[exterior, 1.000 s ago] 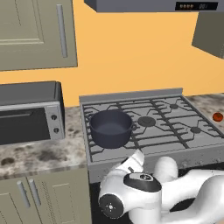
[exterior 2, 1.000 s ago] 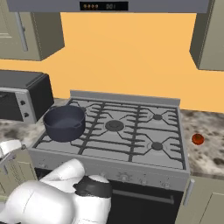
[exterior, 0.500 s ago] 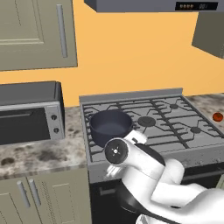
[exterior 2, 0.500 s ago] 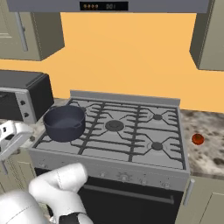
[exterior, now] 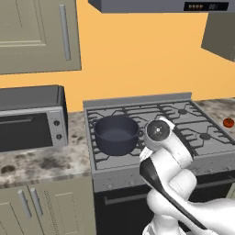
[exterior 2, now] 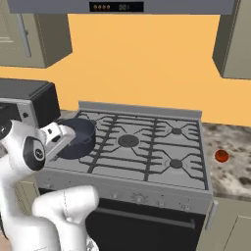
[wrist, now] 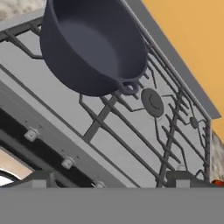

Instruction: Turn on the burner for the pot on the stove. Wait thirty seconds for the pot to heat up. Then add the tomato to the pot.

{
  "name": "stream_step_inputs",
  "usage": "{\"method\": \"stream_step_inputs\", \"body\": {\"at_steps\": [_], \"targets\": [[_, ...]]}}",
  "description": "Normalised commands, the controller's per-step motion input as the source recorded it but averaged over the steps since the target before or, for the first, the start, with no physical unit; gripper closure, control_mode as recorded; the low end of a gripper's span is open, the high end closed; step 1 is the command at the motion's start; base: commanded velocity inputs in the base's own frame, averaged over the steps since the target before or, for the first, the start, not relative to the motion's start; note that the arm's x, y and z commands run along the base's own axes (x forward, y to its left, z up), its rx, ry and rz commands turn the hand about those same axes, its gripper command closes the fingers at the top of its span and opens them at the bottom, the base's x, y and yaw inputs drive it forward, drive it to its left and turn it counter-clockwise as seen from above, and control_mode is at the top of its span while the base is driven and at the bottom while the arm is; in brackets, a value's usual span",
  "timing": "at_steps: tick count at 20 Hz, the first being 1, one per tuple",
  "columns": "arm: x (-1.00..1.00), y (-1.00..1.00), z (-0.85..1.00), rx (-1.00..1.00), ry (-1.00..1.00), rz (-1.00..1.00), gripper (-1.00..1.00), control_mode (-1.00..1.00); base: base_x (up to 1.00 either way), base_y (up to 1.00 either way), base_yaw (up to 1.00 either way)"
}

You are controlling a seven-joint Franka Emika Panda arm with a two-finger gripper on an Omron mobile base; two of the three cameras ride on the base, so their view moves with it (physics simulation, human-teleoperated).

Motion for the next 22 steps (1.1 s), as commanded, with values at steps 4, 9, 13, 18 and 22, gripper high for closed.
{"method": "stream_step_inputs", "body": {"at_steps": [4,9,13,18,22], "targets": [[0.66,-1.00,0.05,0.13,0.01,0.08,-1.00,-1.00,0.00,0.00,0.00],[0.45,-1.00,0.28,0.24,0.00,-0.01,-1.00,-1.00,0.00,0.00,0.00],[0.37,-1.00,0.35,0.35,0.00,-0.08,-1.00,-1.00,0.00,0.00,0.00],[0.44,-0.84,0.38,0.21,0.01,-0.10,-1.00,-1.00,0.00,0.00,0.00],[0.49,-0.52,0.32,0.10,0.02,-0.24,-1.00,-1.00,0.00,0.00,0.00]]}}
